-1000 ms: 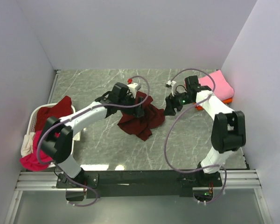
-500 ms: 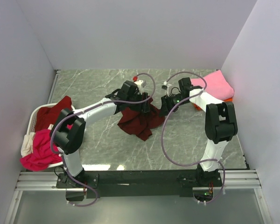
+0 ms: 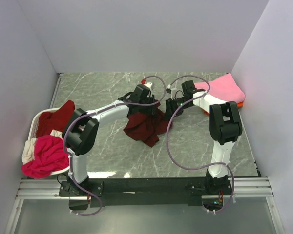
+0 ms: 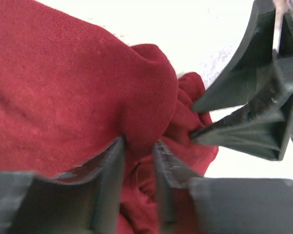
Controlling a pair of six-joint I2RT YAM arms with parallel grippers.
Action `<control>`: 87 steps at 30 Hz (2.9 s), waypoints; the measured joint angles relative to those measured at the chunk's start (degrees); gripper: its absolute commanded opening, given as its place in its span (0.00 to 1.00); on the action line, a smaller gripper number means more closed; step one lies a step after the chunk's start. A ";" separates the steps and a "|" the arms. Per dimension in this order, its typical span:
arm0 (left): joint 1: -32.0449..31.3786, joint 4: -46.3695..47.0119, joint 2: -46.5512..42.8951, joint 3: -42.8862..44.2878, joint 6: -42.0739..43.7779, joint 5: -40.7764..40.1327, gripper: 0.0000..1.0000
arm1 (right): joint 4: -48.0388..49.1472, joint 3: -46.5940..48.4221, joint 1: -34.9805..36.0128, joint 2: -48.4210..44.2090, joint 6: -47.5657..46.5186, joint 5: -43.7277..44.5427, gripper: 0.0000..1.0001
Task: Fold and stack the t-shirts
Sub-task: Flatten the tshirt out
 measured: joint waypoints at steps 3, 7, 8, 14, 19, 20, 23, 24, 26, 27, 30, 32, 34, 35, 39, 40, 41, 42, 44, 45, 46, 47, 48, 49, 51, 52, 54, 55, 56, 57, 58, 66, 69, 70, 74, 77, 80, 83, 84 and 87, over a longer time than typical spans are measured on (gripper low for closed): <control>0.00 -0.20 1.27 1.18 0.15 -0.39 0.02 | -0.42 1.92 0.33 1.66 0.85 0.13 0.11; 0.44 0.11 1.09 0.94 0.33 -0.44 0.00 | -1.88 3.78 0.44 2.23 1.36 0.20 0.00; 0.63 0.61 0.66 0.37 0.26 -0.35 0.00 | -2.14 4.02 0.44 2.08 1.25 0.42 0.00; 5.79 2.97 -10.05 -8.81 -1.25 3.76 0.00 | -4.98 4.09 0.42 -3.15 -0.66 3.30 0.00; 10.69 4.94 -21.75 -12.57 -2.60 9.35 0.00 | -5.81 4.17 0.44 -14.12 -2.45 5.22 0.00; 10.86 5.18 -24.30 -12.87 -2.56 10.47 0.00 | -5.90 4.31 0.50 -16.11 -2.69 5.27 0.00; 10.54 5.25 -30.60 -13.99 -2.16 12.68 0.00 | -6.38 4.55 0.52 -22.67 -3.89 5.75 0.00; 10.34 4.96 -32.83 -14.49 -2.03 13.31 0.00 | -6.60 4.55 0.52 -24.09 -4.09 5.81 0.00; 10.08 3.93 -37.42 -15.54 -1.77 14.16 0.00 | -7.26 4.57 0.55 -27.78 -4.57 5.73 0.00; 10.03 3.37 -39.91 -16.13 -1.51 14.60 0.00 | -7.76 4.63 0.57 -29.55 -4.79 5.57 0.00; 9.75 1.33 -47.12 -17.40 -0.87 15.80 0.00 | -9.25 5.64 0.85 -34.47 -5.11 5.09 0.00; 9.55 0.31 -52.04 -18.10 -0.76 16.74 0.00 | -9.99 7.65 1.29 -38.14 -5.14 4.37 0.00; 9.44 0.04 -56.57 -18.25 -0.90 18.43 0.00 | -10.73 9.97 1.66 -41.38 -5.11 3.08 0.00; 9.40 0.13 -58.60 -18.25 -1.05 19.45 0.00 | -11.02 11.15 1.84 -42.99 -5.09 2.23 0.00; 9.35 1.49 -64.74 -18.25 -2.89 23.91 0.00 | -12.44 15.34 2.05 -49.00 -4.57 -1.99 0.00; 9.33 2.29 -65.99 -18.34 -3.87 24.96 0.00 | -12.68 15.89 2.05 -50.42 -4.13 -3.02 0.00; 9.33 3.13 -66.90 -18.51 -4.70 25.73 0.00 | -12.72 16.04 2.05 -51.60 -3.56 -3.93 0.00; 9.33 3.56 -67.30 -18.67 -5.16 26.01 0.00 | -12.74 16.06 2.08 -52.50 -3.02 -4.63 0.00; 9.33 5.95 -68.59 -19.67 -7.43 27.15 0.00 | -12.50 15.96 2.08 -54.01 -1.40 -5.66 0.00; 9.33 6.88 -68.70 -20.24 -8.33 27.08 0.00 | -11.72 15.37 2.05 -54.38 -0.42 -5.68 0.00; 9.33 7.87 -68.52 -20.92 -9.18 26.75 0.00 | -11.02 14.53 2.03 -54.66 0.28 -5.46 0.00; 9.33 9.16 -67.80 -21.88 -10.23 25.99 0.00 | -9.94 13.33 2.01 -54.86 1.07 -4.87 0.00; 9.33 10.34 -67.21 -22.75 -11.28 25.11 0.00 | -8.72 12.22 1.99 -54.82 1.86 -3.80 0.00; 9.35 11.93 -65.75 -23.78 -12.55 23.61 0.00 | -7.45 11.21 1.90 -54.40 2.40 -2.67 0.00; 9.49 14.56 -61.61 -25.07 -14.58 19.76 0.00 | -3.98 9.60 1.42 -51.21 4.04 1.68 0.00; 9.81 16.06 -58.14 -25.38 -15.72 17.66 0.12 | -2.05 9.29 0.92 -48.15 4.85 3.96 0.00; 11.50 18.53 -50.23 -24.26 -16.96 15.17 0.30 | 2.93 9.44 -0.39 -40.89 6.45 7.96 0.00; 12.90 19.21 -44.06 -22.69 -17.38 14.14 0.53 | 4.90 10.34 -1.38 -35.50 6.93 10.49 0.09; 14.69 19.34 -38.01 -20.09 -17.22 12.92 0.61 | 6.67 11.67 -2.32 -31.58 7.41 12.39 0.21; 16.24 17.68 -31.47 -16.28 -17.31 12.33 0.70 | 7.32 14.21 -3.41 -25.64 7.87 14.91 0.35; 17.55 17.11 -24.96 -12.07 -16.96 11.43 0.73 | 8.37 16.90 -4.33 -19.65 8.31 17.55 0.51; 22.73 3.04 -5.31 4.96 -8.04 6.88 0.75 | 5.70 18.86 -10.21 0.39 5.55 27.34 0.60; 21.66 1.38 -14.27 -2.80 -4.87 7.67 0.72 | 0.87 13.29 -11.26 -6.12 -2.78 20.72 0.60; 21.14 0.70 -17.46 -5.46 -4.17 8.28 0.72 | -1.99 12.26 -11.19 -8.61 -6.12 17.55 0.60; 16.11 -0.85 -27.96 -16.94 -1.60 9.38 0.72 | -11.47 5.97 -8.35 -18.73 -19.32 7.85 0.59; 9.35 -2.45 -29.92 -24.11 -0.94 9.09 0.72 | -13.40 -4.63 -3.26 -25.42 -24.39 6.12 0.59; 1.90 -6.27 -29.83 -29.68 -1.03 7.17 0.71 | -13.40 -17.38 3.34 -30.23 -26.97 8.37 0.60; -2.67 -8.26 -29.90 -32.48 -1.75 3.50 0.70 | -12.61 -25.11 9.07 -34.14 -28.85 9.81 0.60; -3.78 -8.59 -29.92 -33.20 -2.45 1.57 0.70 | -12.11 -27.12 9.88 -35.71 -29.46 10.12 0.60; -6.40 -8.48 -30.08 -35.45 -4.52 -3.82 0.70 | -9.46 -30.12 11.58 -38.60 -30.08 12.28 0.59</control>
